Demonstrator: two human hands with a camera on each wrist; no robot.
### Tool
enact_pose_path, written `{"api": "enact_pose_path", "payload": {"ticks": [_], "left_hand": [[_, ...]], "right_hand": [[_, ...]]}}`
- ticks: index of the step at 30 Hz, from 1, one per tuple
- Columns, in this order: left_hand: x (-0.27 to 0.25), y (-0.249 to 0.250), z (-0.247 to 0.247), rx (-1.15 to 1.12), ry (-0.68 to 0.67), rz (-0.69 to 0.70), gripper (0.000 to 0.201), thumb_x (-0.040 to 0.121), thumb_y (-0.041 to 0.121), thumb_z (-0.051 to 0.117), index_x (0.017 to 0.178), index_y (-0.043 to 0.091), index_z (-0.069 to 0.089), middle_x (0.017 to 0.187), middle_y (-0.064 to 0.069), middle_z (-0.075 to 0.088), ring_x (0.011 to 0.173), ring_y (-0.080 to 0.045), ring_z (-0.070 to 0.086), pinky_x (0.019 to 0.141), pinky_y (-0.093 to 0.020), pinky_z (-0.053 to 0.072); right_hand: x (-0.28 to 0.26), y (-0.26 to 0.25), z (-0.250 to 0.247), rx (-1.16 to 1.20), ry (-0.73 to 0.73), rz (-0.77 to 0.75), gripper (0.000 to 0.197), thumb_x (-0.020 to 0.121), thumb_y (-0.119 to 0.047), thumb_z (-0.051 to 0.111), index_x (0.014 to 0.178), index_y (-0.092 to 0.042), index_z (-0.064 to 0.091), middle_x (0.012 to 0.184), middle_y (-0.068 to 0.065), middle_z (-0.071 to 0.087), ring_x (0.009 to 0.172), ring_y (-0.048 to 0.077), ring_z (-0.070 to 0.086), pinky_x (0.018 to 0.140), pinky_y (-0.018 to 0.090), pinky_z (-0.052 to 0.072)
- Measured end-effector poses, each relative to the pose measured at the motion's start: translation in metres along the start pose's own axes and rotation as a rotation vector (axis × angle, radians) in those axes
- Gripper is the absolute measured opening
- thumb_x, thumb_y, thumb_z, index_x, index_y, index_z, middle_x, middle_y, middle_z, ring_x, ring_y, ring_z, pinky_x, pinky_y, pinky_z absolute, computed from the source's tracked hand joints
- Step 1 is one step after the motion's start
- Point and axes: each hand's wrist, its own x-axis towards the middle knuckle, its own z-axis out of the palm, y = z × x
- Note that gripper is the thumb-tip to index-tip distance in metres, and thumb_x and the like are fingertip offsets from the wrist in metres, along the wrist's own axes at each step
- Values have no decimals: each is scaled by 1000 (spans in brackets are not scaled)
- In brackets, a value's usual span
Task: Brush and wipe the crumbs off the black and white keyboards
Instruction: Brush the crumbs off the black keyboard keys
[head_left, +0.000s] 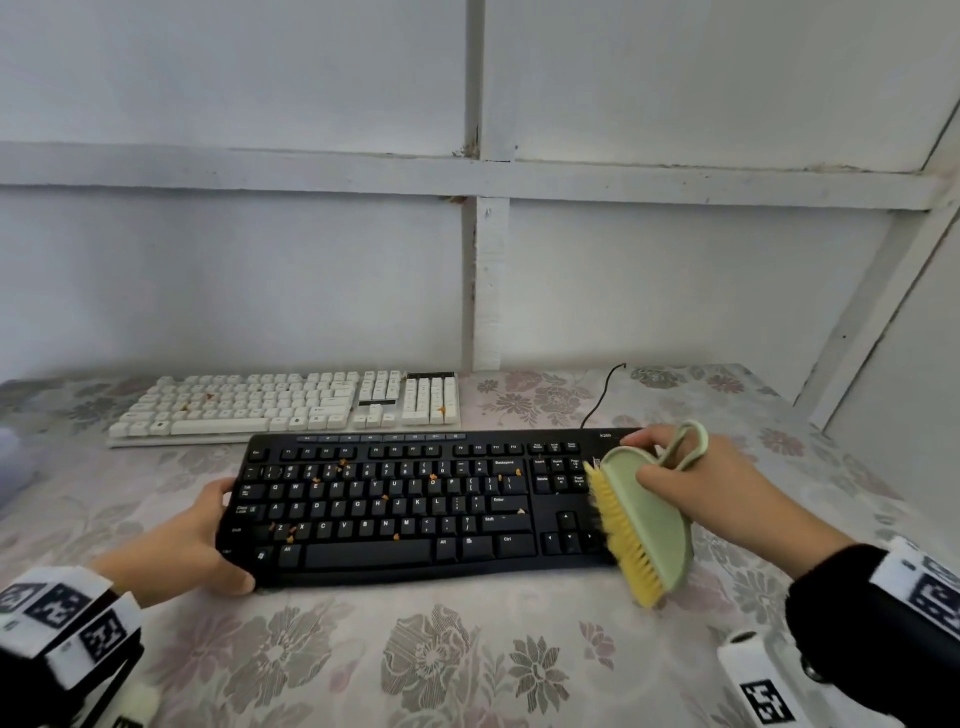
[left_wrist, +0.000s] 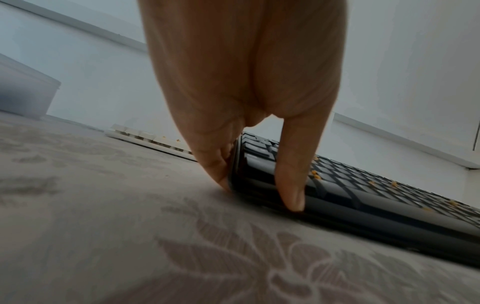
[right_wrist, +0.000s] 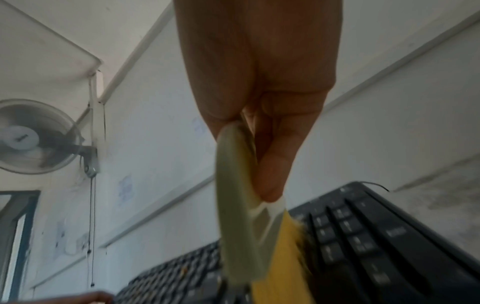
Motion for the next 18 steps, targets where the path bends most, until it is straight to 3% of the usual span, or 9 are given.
{"api": "enact_pose_path", "payload": {"ticks": [2,4,6,10,14,18], "left_hand": [[0,-1,-1,6,3,-3,120,26,19,80,129,32,19,113,-4,57,109,-26,55,97,-48,45],[1,-3,-2,15,4,-10,124,26,19,82,132,31,19,114,-4,56,110,-26,55,97,-49,44],[2,-4,-3,18,4,-16,127,27,19,82,136,30,18,115,-4,56,110,-26,55,98,-49,44],[-1,0,-1,28,0,-23,125,26,19,80,135,31,18,114,-4,57,109,-25,55,97,-48,45],[-2,3,0,56,-2,-25,125,28,22,79,135,33,16,112,-4,58,107,-25,56,96,-48,45],[-2,2,-2,82,-6,-33,127,27,24,79,137,32,15,111,-4,58,107,-25,56,96,-49,45]], "right_hand": [[2,-3,-5,52,45,1,22,87,-11,56,100,-24,68,93,-3,68,84,13,63,71,29,52],[10,-5,-7,113,161,-1,26,86,-11,55,105,-25,66,95,1,68,85,21,64,72,36,53],[16,-5,-3,166,223,1,31,86,-12,54,111,-28,63,91,2,68,79,27,64,65,35,51],[6,3,10,78,129,-4,27,87,-11,54,108,-26,62,86,-5,65,71,13,59,53,16,43],[-9,3,5,45,38,12,22,85,-11,57,100,-24,66,90,-1,67,83,20,63,69,32,51],[0,-11,-4,125,162,-19,23,87,-10,54,104,-22,65,92,-2,66,80,16,63,66,30,51]]}}
